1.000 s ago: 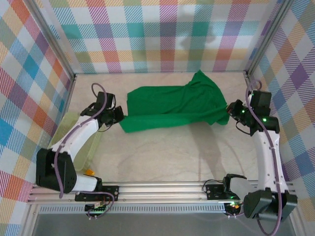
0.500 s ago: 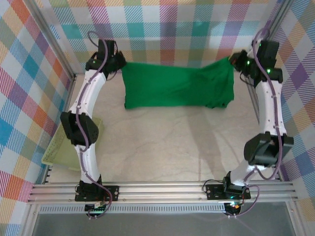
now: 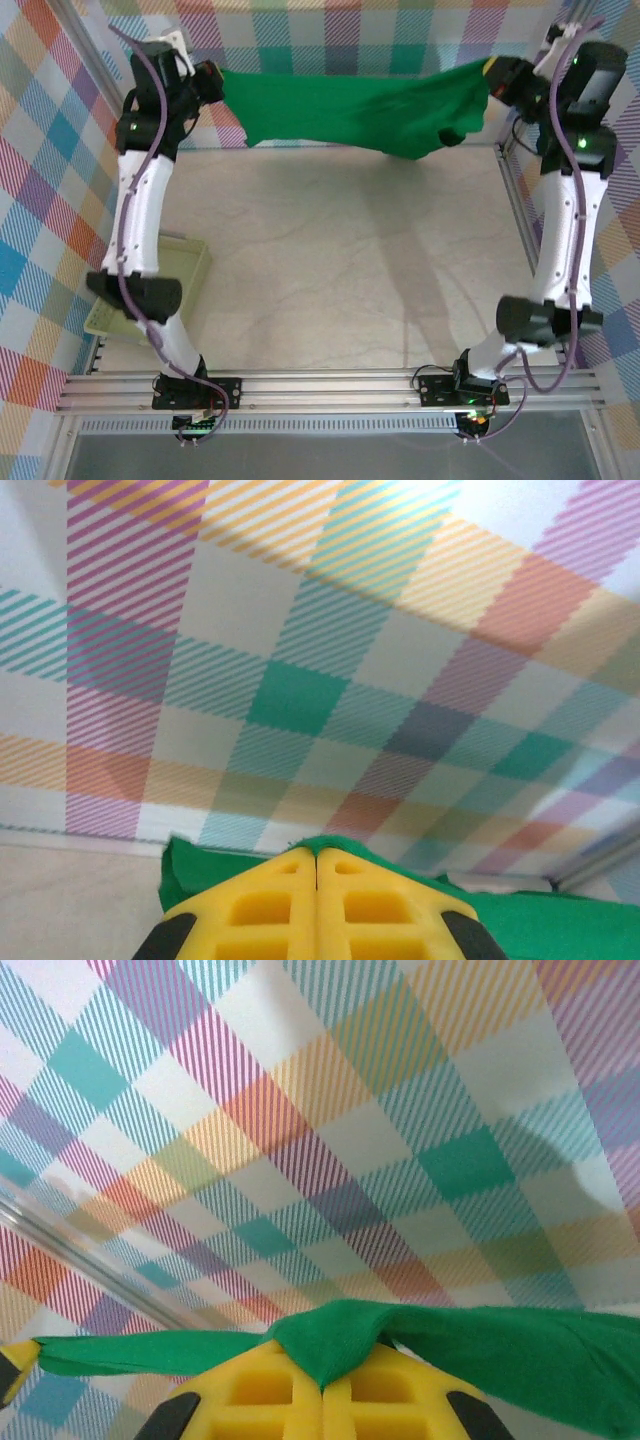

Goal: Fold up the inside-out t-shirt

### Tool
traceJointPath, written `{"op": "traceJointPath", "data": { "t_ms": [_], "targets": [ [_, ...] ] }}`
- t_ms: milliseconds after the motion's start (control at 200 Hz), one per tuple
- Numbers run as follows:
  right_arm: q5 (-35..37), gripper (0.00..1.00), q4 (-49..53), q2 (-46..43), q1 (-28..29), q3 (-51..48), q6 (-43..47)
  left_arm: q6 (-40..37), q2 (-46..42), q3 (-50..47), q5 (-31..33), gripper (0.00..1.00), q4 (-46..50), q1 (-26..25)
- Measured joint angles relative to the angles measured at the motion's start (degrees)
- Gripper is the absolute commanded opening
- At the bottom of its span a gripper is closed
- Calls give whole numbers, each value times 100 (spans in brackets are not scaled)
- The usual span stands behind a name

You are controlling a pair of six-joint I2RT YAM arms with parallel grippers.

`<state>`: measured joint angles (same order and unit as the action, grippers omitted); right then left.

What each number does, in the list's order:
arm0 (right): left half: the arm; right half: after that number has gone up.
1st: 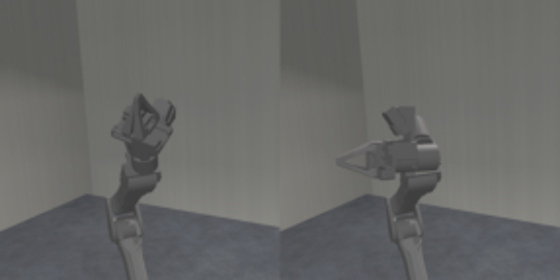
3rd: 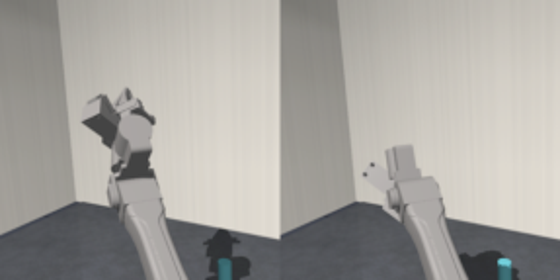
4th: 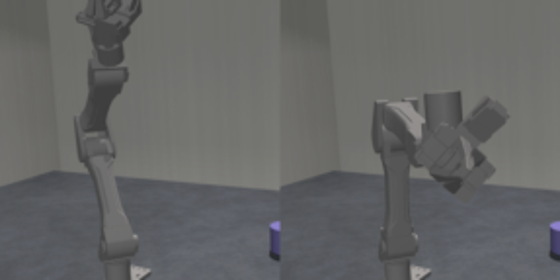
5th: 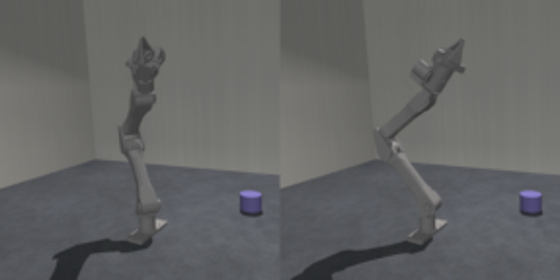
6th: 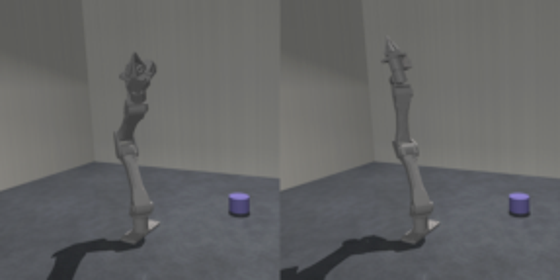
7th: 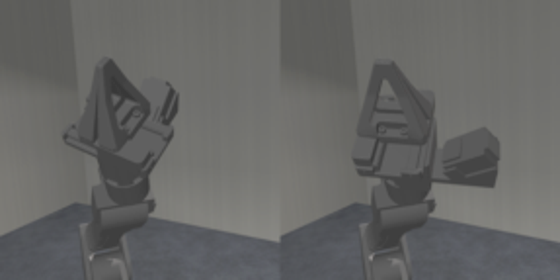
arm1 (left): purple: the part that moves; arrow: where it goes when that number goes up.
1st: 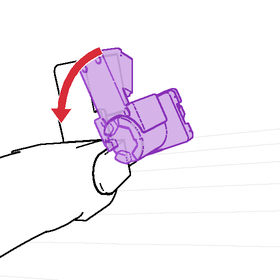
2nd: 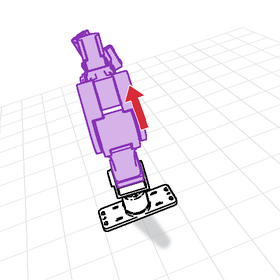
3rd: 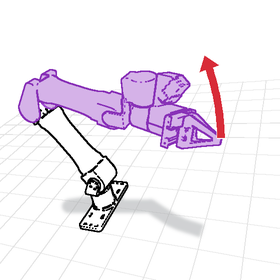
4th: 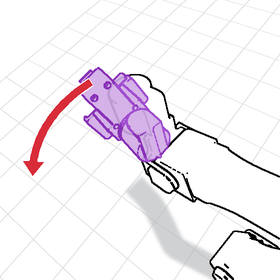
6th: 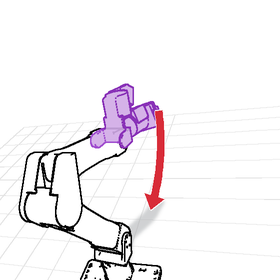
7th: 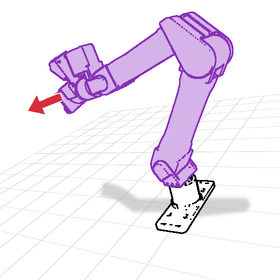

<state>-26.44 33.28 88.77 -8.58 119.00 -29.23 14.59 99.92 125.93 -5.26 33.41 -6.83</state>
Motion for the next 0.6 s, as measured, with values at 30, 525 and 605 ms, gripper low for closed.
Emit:
{"op": "traceJointPath", "data": {
  "t_ms": [30,525,605],
  "targets": [
    [-17,3,-120,-275,-7,-503,0,-46,-315,-511,-50,0,-164,2],
    [61,0,452,-2710,-11,-6566,15,1102,-2911,-8046,28,0,-1121,-957],
    [365,0,957,-3259,-11,-7010,9,1464,-3469,-8592,208,0,-872,-1078]
  ]
}}
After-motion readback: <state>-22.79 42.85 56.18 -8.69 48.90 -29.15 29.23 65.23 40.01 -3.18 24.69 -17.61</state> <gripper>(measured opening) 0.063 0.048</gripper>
